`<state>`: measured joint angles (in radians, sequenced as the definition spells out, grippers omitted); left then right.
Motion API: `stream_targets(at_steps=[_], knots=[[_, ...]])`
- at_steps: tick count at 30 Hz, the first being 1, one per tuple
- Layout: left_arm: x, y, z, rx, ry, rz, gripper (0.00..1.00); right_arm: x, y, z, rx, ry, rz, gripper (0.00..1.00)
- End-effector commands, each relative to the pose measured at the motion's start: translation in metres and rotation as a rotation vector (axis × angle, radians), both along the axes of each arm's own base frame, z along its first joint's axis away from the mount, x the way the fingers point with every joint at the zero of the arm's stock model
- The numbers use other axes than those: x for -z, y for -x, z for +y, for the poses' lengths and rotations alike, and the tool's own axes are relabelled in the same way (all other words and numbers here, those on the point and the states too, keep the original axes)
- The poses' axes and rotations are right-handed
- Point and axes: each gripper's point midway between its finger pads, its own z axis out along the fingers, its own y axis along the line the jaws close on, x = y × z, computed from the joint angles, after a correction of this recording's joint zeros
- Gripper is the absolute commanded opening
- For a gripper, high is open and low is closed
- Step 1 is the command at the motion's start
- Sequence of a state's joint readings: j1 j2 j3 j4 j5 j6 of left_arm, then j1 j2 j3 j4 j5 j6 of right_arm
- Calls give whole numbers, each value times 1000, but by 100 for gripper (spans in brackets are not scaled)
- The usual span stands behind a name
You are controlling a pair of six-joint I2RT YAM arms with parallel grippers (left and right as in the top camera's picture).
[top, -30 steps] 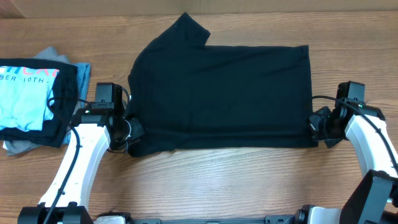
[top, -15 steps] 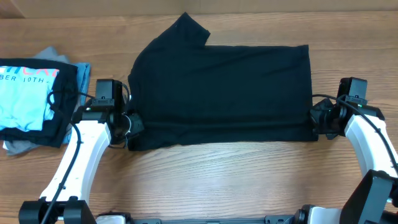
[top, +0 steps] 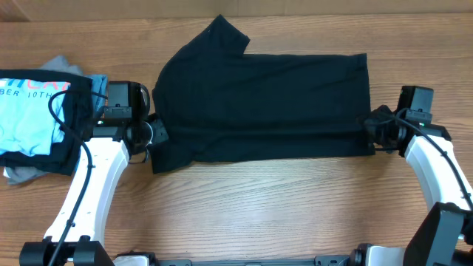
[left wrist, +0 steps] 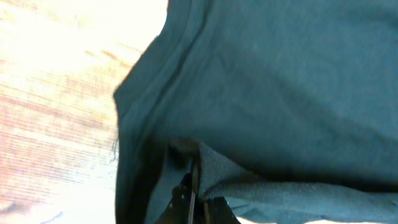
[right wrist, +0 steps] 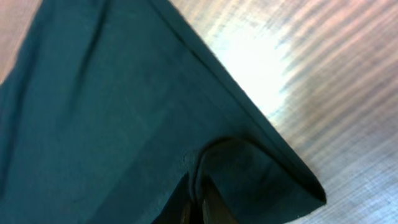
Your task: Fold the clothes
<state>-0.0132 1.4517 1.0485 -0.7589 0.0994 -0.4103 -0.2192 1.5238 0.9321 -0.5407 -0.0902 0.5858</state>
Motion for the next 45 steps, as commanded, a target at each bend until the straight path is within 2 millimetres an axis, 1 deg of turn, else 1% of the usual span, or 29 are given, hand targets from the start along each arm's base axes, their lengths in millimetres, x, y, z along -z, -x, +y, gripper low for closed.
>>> stream_targets(at_steps=[1, 10, 13, 15, 20, 22, 24, 28, 33, 37, 41, 42, 43, 44, 45], knots=[[-13, -16, 4, 16, -37, -71, 4, -15, -15, -5, -10, 66, -52, 4], [-22, -32, -16, 82, -43, -151, 4, -22, -25, -7, -6, 83, -98, 4], [-20, -35, -18, 87, -52, -159, 4, -23, -27, -8, -6, 85, -107, 4], [-13, -38, -19, 89, -59, -147, 4, -23, -27, -8, -6, 85, -110, 4], [15, -42, -20, 92, -63, -79, 4, -22, -29, -11, 1, 98, -111, 4], [23, -45, -20, 93, -62, -65, 4, -20, -31, -11, 2, 99, -112, 4], [26, -49, -20, 91, -67, -62, 4, -15, -34, -12, 1, 98, -108, 4], [20, -57, -19, 87, -75, -81, 4, -8, -39, -12, -1, 98, -111, 4], [13, -63, -19, 103, -82, -105, 4, -12, -47, -15, -10, 122, -144, 4], [14, -64, -20, 107, -84, -106, 4, -13, -49, -15, -10, 123, -154, 4], [18, -63, -27, 124, -83, -99, 6, -13, -49, -15, -10, 124, -154, 4], [19, -64, -27, 124, -83, -98, 11, -13, -50, -16, -9, 124, -155, 4], [19, -64, -27, 124, -83, -98, 24, -14, -50, -16, -9, 124, -157, 13], [18, -64, -27, 124, -83, -100, 52, -14, -51, -16, -9, 125, -161, 33], [18, -65, -27, 124, -83, -103, 78, -15, -52, -16, -9, 126, -165, 39]])
